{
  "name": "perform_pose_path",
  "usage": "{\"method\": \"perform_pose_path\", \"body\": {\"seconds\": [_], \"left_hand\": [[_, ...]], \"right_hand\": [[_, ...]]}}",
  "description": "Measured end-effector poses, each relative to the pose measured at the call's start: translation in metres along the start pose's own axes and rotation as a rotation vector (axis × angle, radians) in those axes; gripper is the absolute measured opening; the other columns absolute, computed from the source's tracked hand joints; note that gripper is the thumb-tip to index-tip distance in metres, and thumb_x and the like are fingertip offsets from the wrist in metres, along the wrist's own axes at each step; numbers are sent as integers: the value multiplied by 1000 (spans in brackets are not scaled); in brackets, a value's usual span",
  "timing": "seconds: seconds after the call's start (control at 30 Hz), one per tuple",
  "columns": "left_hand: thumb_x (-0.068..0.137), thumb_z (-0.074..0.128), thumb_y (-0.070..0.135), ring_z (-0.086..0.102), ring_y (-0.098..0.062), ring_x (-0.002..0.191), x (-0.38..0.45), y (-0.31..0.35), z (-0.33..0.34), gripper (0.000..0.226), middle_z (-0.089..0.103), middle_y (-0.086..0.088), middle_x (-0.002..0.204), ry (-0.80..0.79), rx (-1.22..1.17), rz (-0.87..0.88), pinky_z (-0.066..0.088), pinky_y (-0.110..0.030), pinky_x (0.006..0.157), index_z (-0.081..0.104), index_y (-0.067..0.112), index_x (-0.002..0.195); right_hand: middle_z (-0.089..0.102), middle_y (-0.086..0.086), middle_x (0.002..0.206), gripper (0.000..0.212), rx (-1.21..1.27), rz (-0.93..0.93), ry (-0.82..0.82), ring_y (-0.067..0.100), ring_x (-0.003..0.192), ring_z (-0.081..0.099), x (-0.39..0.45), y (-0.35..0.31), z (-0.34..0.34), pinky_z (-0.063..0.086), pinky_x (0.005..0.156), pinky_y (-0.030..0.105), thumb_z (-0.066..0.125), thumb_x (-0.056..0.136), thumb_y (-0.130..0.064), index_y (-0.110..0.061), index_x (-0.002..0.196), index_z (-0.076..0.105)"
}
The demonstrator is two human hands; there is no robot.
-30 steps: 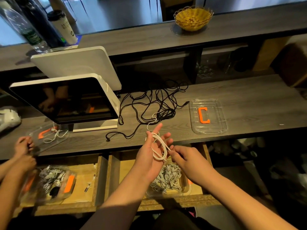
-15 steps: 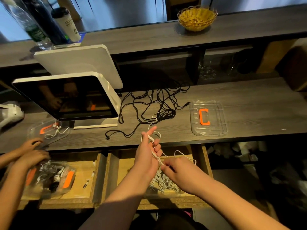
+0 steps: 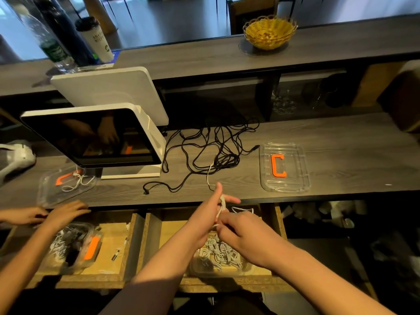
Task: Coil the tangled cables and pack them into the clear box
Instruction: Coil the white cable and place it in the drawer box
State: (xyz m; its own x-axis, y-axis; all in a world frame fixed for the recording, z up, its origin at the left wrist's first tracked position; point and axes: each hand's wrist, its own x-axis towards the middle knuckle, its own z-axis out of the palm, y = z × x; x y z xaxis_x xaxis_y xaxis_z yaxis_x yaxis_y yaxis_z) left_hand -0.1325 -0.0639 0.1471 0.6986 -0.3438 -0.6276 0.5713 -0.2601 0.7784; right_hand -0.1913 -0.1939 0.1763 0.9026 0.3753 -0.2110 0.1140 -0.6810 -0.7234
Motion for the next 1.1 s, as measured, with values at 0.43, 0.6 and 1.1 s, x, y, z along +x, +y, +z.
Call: {"method": "perform_pose_path", "body": {"seconds": [0.43, 0.6, 1.1], "left_hand": [[79, 37, 90, 26, -6, 55, 1, 28, 2, 71, 44, 3, 67, -320, -100, -126, 11, -19, 50, 65, 32, 108], [88, 57, 65, 33, -3, 54, 0, 39, -6, 57, 47, 8, 68, -372, 129, -31, 26, -17, 47, 59, 21, 125], [102, 39, 47, 59, -13, 76, 13, 42, -3, 36, 67, -4, 87, 119, -104, 330, 51, -26, 67, 67, 35, 123]], "right_hand": [[54, -13, 87, 25, -292, -34, 275, 10, 81, 55, 29, 24, -63, 48, 73, 29, 55, 91, -47, -23, 99, 59], [59, -12, 83, 20, -192, 6, 398, 6, 77, 56, 36, 35, -78, 47, 68, 24, 63, 90, -42, -23, 93, 62], [61, -5, 68, 19, 27, 232, 379, 6, 63, 57, 40, 48, -63, 40, 54, 20, 52, 100, -38, -25, 92, 64]]}}
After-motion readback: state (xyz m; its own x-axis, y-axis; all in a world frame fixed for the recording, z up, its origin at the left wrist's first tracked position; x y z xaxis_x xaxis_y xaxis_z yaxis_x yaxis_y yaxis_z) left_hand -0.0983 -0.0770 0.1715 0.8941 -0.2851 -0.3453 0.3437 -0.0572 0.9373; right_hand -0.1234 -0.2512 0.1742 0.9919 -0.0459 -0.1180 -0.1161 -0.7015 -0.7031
